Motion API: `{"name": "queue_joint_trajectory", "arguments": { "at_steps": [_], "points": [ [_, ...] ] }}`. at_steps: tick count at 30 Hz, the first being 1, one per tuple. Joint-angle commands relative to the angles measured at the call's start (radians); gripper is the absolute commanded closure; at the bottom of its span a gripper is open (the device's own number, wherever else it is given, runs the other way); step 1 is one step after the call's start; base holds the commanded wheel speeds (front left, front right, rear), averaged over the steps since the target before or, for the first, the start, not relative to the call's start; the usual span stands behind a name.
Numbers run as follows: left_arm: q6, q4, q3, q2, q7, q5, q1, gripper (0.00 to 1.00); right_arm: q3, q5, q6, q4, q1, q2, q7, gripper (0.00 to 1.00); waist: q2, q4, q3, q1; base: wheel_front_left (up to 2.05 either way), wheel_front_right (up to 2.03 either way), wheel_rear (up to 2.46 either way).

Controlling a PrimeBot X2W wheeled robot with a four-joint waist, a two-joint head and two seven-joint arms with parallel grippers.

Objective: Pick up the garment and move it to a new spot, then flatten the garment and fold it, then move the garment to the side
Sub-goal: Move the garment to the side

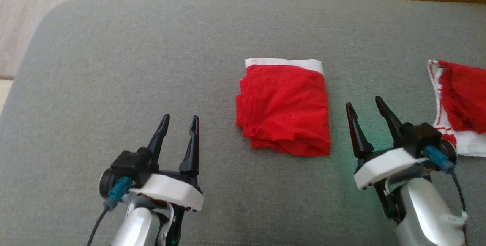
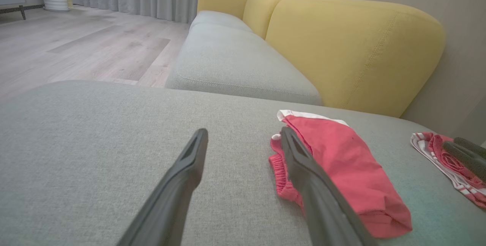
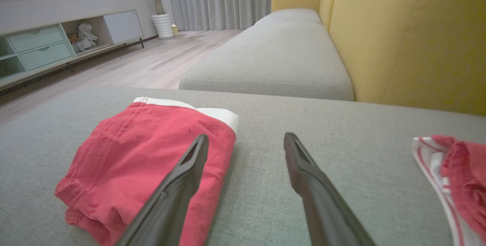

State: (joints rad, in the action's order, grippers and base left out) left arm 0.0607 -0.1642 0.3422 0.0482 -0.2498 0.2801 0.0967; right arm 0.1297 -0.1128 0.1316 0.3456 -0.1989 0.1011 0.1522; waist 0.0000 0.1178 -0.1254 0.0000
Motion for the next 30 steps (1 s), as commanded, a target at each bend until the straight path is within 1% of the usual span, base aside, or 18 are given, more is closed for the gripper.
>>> {"name": "queue_joint_trajectory", "arguments": {
  "at_steps": [1,8,9,12,17,18,19,20,21,22,25,30],
  "points": [
    [-0.005,0.026,-0.025,0.002,-0.012,0.000,0.046,0.00,0.028,-0.018,-0.001,-0.009,-0.047,-0.008,-0.005,0.00,0.0000,0.019,-0.014,0.0000,0.00,0.00,0.00],
    [0.000,0.012,0.007,0.002,-0.012,-0.003,0.070,0.00,0.066,-0.079,-0.001,0.173,-0.139,-0.005,-0.021,0.00,0.0000,0.086,-0.044,0.0000,0.00,0.00,0.00],
    [0.005,0.012,0.007,0.002,-0.012,-0.002,0.074,0.00,0.069,-0.090,-0.001,0.220,-0.161,-0.005,-0.020,0.00,0.0000,0.100,-0.051,0.0000,0.00,0.00,0.00],
    [0.009,0.013,0.009,0.002,-0.012,0.000,0.077,0.00,0.064,-0.116,-0.001,0.281,-0.188,-0.011,-0.023,0.00,0.0000,0.118,-0.059,0.0000,0.00,0.00,0.00],
    [0.012,0.018,0.012,0.002,-0.012,0.003,0.083,0.00,0.094,-0.150,-0.001,0.359,-0.226,-0.011,-0.031,0.00,0.0000,0.132,-0.076,0.0000,0.00,0.00,0.00],
    [0.013,0.019,0.012,0.002,-0.012,0.004,0.084,0.00,0.101,-0.158,-0.001,0.372,-0.234,-0.012,-0.034,0.25,0.0000,0.131,-0.080,0.0000,0.00,0.00,0.00],
    [0.013,0.019,0.012,0.002,-0.012,0.004,0.084,0.00,0.101,-0.158,-0.001,0.372,-0.234,-0.012,-0.034,0.25,0.0000,0.131,-0.080,0.0000,0.00,0.00,0.00],
    [0.014,0.021,0.012,0.002,-0.012,0.004,0.085,0.00,0.110,-0.162,-0.001,0.385,-0.243,-0.011,-0.034,0.74,0.0000,0.129,-0.083,0.0000,0.00,0.00,0.00],
    [0.015,0.021,0.012,0.002,-0.012,0.005,0.086,0.00,0.122,-0.157,-0.001,0.394,-0.253,-0.006,-0.028,1.00,0.0000,0.127,-0.086,0.0000,0.00,0.00,0.00],
    [0.016,0.021,0.013,0.002,-0.012,0.005,0.087,0.00,0.133,-0.144,-0.001,0.403,-0.264,0.000,-0.016,1.00,0.0000,0.124,-0.088,0.0000,0.00,0.00,0.00],
    [0.016,0.021,0.014,0.002,-0.012,0.006,0.093,0.00,0.176,-0.058,-0.001,0.427,-0.300,0.030,0.034,1.00,0.0000,0.105,-0.089,0.0000,0.00,0.00,0.00],
    [0.014,0.023,0.009,0.002,-0.012,0.003,0.095,0.00,0.216,0.079,-0.001,0.422,-0.337,0.089,0.085,1.00,0.0000,0.049,-0.074,0.0000,0.00,0.00,0.00]
  ]
}}
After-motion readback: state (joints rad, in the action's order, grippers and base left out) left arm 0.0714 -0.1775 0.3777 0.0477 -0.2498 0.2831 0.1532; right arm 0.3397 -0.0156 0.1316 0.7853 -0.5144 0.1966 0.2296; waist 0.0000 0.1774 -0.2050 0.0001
